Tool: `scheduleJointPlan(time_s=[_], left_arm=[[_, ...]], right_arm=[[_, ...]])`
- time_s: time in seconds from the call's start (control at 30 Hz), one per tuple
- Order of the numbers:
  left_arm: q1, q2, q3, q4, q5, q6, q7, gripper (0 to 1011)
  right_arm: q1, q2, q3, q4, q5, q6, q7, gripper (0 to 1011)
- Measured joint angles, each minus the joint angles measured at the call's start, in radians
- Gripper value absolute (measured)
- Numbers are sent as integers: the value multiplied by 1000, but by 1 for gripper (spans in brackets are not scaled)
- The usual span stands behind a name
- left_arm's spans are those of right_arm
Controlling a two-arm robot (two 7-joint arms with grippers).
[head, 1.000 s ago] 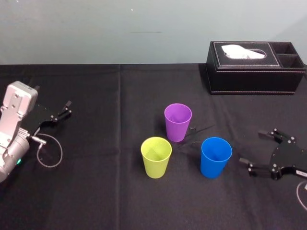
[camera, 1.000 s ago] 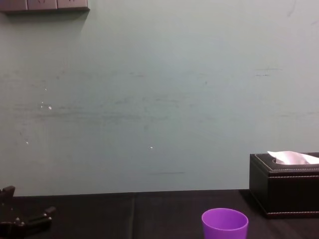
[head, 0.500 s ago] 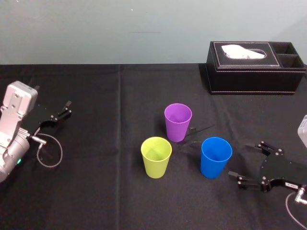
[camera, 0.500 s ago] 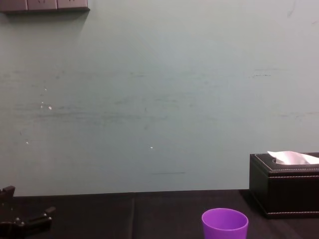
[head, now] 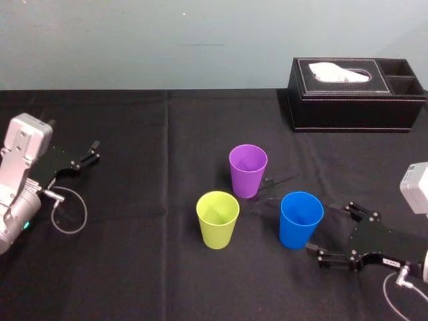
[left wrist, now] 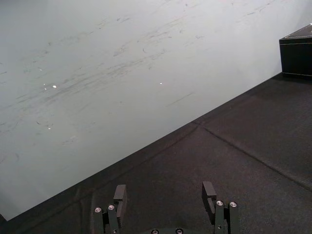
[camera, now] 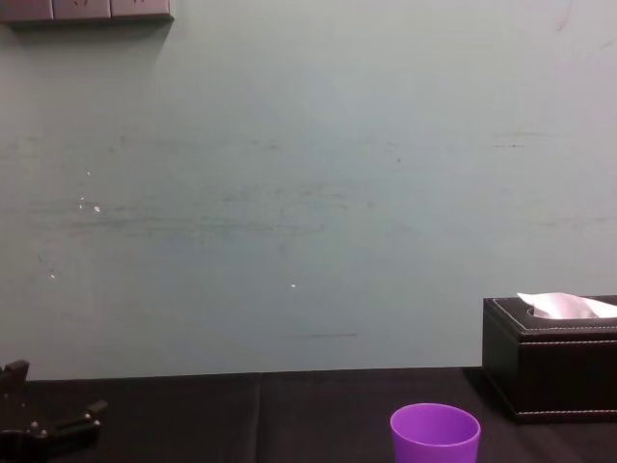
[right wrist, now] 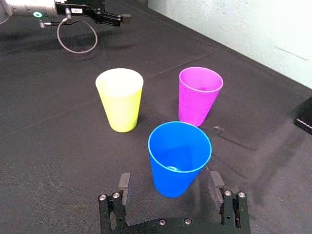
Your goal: Stack the three plastic cups sequentially using one hand.
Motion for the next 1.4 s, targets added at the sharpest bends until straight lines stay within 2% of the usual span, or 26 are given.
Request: scheduleJointPlan(time_s=[0.77,1.4], left_arm=[[0,0,0,0,0,0,0,1011],[0,0,0,0,0,0,0,1011]], right_arm=[[57,-78,-44,60,-4,-3,3,1000],[123,-142,-85,118,-45,-16,-13,1000]])
